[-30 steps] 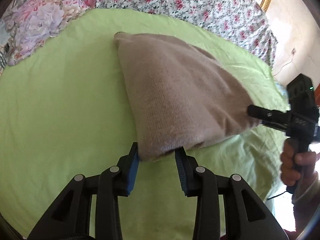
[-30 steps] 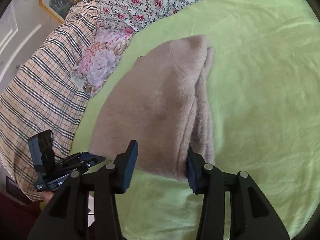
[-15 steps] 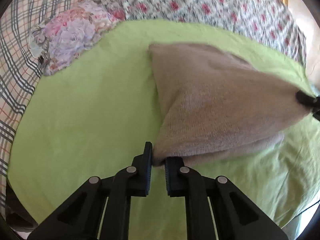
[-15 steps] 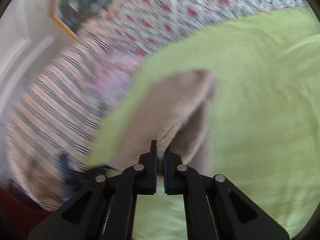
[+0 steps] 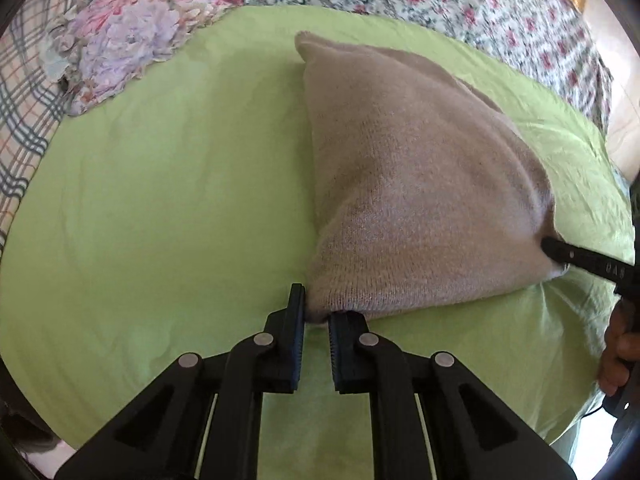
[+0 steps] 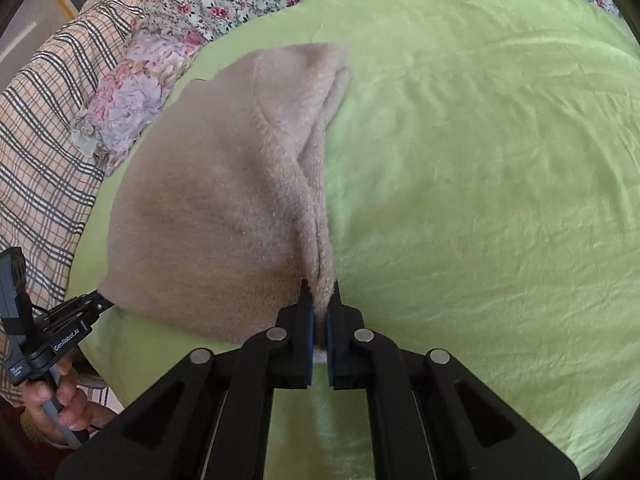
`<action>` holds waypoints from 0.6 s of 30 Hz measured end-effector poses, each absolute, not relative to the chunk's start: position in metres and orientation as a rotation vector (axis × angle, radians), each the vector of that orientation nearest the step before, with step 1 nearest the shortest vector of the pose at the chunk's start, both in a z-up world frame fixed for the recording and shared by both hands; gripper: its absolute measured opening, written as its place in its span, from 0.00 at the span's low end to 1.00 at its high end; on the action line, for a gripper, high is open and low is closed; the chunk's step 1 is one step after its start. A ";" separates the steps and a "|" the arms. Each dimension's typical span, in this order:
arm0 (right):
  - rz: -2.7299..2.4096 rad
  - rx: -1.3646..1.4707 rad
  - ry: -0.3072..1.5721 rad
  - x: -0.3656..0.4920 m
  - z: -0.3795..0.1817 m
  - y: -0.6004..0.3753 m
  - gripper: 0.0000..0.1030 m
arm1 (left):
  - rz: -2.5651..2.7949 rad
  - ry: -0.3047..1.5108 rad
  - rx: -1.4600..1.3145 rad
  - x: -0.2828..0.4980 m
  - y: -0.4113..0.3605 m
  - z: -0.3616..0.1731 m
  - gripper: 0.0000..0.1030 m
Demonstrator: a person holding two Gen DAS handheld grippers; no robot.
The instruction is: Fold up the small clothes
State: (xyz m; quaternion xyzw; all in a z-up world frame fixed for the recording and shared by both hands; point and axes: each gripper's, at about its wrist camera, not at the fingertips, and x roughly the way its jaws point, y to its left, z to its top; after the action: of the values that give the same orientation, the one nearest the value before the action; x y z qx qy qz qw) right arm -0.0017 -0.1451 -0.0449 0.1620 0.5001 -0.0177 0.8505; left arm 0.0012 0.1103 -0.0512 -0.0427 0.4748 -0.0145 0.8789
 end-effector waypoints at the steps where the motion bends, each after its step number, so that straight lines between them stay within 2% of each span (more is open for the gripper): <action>1: -0.041 0.341 1.055 -0.004 -0.046 -0.148 0.05 | -0.043 0.991 -0.083 0.000 0.109 -0.052 0.09; 4: -0.063 0.341 1.066 -0.006 -0.042 -0.150 0.08 | -0.123 0.975 -0.050 -0.008 0.106 -0.046 0.09; 6: -0.060 0.361 1.067 -0.010 -0.040 -0.154 0.17 | -0.186 0.979 -0.063 -0.014 0.115 -0.046 0.09; 7: -0.064 0.376 1.072 -0.012 -0.037 -0.157 0.26 | -0.221 0.991 -0.071 -0.018 0.121 -0.045 0.09; 8: -0.063 0.395 1.071 -0.015 -0.032 -0.160 0.28 | -0.249 0.997 -0.082 -0.021 0.126 -0.043 0.09; 13: -0.009 0.468 0.914 -0.019 0.021 -0.166 0.28 | -0.370 0.918 -0.117 -0.023 0.144 -0.001 0.09; 18: 0.110 0.485 0.847 0.027 0.036 -0.142 0.28 | -0.469 0.814 -0.204 0.027 0.138 0.027 0.09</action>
State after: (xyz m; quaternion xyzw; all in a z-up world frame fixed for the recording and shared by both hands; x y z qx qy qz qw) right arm 0.0273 -0.1420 0.0355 0.2331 0.4068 0.0530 0.8817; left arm 0.0267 0.1382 0.0266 -0.0981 0.3916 -0.2256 0.8867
